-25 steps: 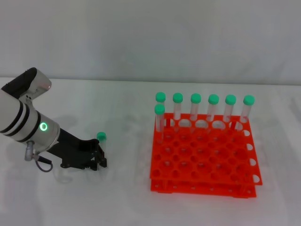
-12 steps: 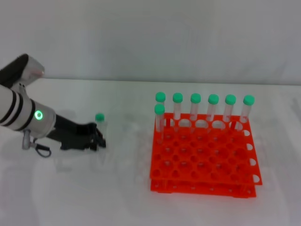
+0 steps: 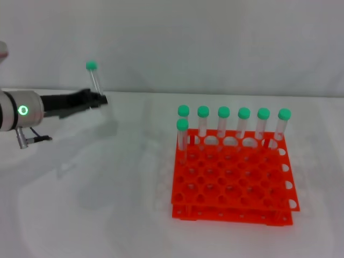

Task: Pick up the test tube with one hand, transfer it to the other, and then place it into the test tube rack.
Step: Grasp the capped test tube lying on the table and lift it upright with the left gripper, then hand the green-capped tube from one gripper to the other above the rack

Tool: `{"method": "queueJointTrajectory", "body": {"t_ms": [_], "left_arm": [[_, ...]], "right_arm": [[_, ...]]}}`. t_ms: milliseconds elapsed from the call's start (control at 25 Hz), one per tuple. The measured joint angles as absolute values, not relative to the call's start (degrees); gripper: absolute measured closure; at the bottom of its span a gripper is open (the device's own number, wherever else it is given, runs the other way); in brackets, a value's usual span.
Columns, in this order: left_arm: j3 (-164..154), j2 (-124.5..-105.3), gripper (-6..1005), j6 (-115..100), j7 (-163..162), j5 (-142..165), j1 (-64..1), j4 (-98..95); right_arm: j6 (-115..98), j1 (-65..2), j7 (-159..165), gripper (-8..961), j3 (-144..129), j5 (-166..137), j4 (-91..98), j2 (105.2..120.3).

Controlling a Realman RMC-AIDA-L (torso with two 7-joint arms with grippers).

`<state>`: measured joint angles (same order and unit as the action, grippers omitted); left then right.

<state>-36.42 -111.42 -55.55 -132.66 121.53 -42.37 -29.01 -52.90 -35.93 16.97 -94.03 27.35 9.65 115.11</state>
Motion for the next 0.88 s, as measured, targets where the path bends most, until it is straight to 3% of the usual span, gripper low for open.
{"method": "queueJointTrajectory", "body": {"t_ms": [200,480,880], "left_arm": [[-35.74,-113.85,799,-51.94,-112.12,101.93,-37.79,-28.72],[-35.64,-115.83,799,-56.11,-86.45,79.08,-32.64,-27.81],[-36.00,-115.21,799,-73.10,-71.21,72.09,-32.50,-24.94]], "right_arm": [[-50.87,-35.68,17.48,83,-93.08,27.35,9.70,114.75],[-48.72,-34.53,24.86,83,-95.76,26.81,9.90,113.84],[-56.34,-29.18,42.15,83,-107.74,26.47,10.49,111.52]]}}
